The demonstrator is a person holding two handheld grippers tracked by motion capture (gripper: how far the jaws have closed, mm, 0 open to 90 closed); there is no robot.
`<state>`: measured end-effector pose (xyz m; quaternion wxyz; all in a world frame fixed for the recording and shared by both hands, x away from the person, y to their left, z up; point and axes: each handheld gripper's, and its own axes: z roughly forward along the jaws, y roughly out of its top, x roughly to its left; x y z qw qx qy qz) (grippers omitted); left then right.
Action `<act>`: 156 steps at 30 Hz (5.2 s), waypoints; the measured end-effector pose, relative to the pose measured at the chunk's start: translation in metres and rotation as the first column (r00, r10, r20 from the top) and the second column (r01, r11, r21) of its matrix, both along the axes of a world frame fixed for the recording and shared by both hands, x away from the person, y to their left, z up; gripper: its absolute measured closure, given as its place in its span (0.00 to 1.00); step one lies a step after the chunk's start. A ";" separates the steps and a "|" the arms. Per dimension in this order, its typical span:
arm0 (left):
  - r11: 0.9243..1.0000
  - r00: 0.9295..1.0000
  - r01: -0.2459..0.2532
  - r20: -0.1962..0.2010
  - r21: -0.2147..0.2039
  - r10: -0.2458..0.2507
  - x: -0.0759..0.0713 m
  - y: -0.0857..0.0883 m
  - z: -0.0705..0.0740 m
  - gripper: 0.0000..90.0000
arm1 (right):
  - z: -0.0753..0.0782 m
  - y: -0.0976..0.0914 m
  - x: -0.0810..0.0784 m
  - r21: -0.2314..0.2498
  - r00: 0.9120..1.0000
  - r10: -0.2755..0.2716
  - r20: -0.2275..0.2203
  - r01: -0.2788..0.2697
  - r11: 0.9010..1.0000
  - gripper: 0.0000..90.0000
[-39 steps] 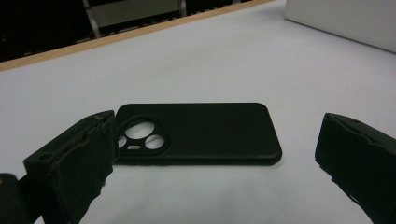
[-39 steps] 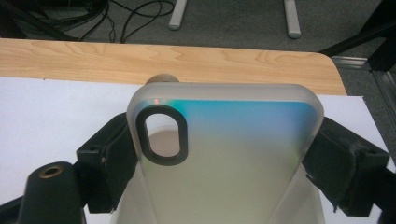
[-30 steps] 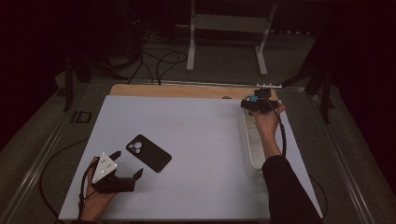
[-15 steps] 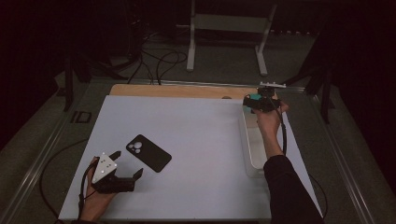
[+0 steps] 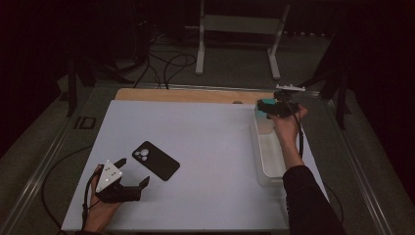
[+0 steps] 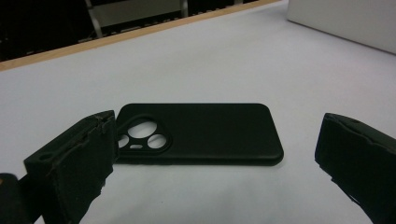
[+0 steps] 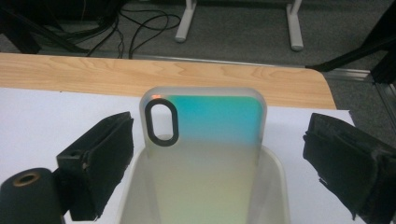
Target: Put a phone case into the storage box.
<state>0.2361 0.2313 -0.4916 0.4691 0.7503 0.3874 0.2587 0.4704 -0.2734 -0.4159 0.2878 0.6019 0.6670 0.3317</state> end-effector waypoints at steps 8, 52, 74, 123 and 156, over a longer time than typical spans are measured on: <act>1.000 1.000 -0.001 -0.002 0.003 0.001 0.001 0.000 0.000 0.00 | 0.011 0.002 -0.013 -0.035 0.996 0.085 0.000 -0.085 0.996 0.10; 1.000 1.000 -0.008 -0.002 0.003 0.008 -0.001 -0.001 0.000 0.00 | 0.012 0.043 -0.141 0.074 0.882 0.424 0.206 -0.446 0.892 0.10; 1.000 1.000 -0.009 0.007 -0.003 0.009 -0.003 -0.001 0.002 0.00 | -0.028 0.036 -0.214 0.061 0.783 0.500 0.371 -0.558 0.828 0.10; 1.000 0.999 0.003 0.039 -0.004 -0.003 -0.006 -0.003 0.007 0.00 | -0.004 0.056 -0.201 0.069 0.786 0.590 0.185 -0.609 0.790 0.09; 1.000 0.999 0.008 0.034 -0.009 -0.008 -0.006 -0.002 0.006 0.00 | 0.017 0.193 -0.143 -0.013 0.678 0.733 -0.049 -0.734 0.679 0.09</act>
